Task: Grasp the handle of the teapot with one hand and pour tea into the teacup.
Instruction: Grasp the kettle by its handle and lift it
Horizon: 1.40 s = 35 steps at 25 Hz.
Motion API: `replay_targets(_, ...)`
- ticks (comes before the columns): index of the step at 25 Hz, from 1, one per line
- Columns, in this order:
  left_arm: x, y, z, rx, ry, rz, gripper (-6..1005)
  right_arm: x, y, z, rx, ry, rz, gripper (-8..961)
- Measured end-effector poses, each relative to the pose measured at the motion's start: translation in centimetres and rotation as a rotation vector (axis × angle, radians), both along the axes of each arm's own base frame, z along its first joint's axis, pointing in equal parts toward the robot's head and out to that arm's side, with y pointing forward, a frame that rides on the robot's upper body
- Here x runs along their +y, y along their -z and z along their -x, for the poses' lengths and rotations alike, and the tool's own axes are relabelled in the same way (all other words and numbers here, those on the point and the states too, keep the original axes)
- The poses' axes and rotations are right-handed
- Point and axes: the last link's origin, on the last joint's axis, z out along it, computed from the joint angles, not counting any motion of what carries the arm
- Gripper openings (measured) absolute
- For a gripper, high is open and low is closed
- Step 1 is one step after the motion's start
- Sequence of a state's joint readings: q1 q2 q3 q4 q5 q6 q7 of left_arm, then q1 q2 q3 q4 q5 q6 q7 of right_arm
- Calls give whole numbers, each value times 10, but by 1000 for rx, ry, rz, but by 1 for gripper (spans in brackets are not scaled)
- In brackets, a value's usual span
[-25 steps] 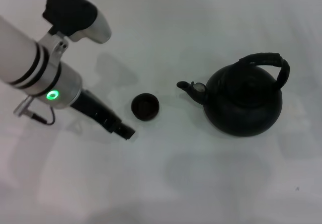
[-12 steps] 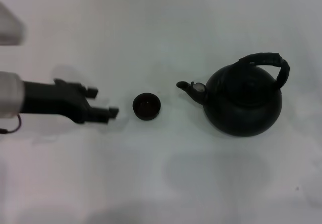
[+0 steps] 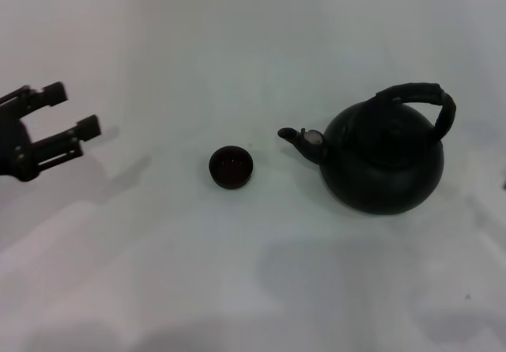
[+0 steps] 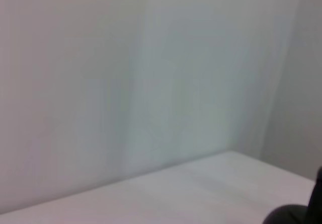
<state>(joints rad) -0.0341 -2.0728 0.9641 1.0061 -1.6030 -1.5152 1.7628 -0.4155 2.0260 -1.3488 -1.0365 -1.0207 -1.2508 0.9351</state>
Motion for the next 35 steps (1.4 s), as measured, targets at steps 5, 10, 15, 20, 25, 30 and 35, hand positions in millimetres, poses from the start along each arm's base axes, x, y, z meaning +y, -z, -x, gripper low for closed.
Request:
replay_targets(5, -14, -3, 21, -58, -15, -88, 778, 26, 29, 22, -28, -64, 85, 734)
replay_targets(10, -29, -5, 33, -100, -16, -179, 778, 58, 51, 33, -79, -94, 131, 722)
replay_targets(15, -38, -10, 36, -122, -15, -212, 777, 80, 52, 30, -105, -88, 120, 710)
replay_targets(20, -39, -10, 36, -125, -15, -213, 777, 85, 46, 26, -124, -66, 91, 698)
replay_targets(25, -33, -10, 34, -124, -6, -216, 774, 89, 39, 24, -124, -61, 66, 686)
replay_targets(30, -28, -10, 32, -123, 4, -217, 773, 99, 41, 30, -101, -77, 62, 675)
replay_targets(35, -26, -9, 32, -119, 3, -217, 774, 110, 46, 35, -85, -90, 70, 663)
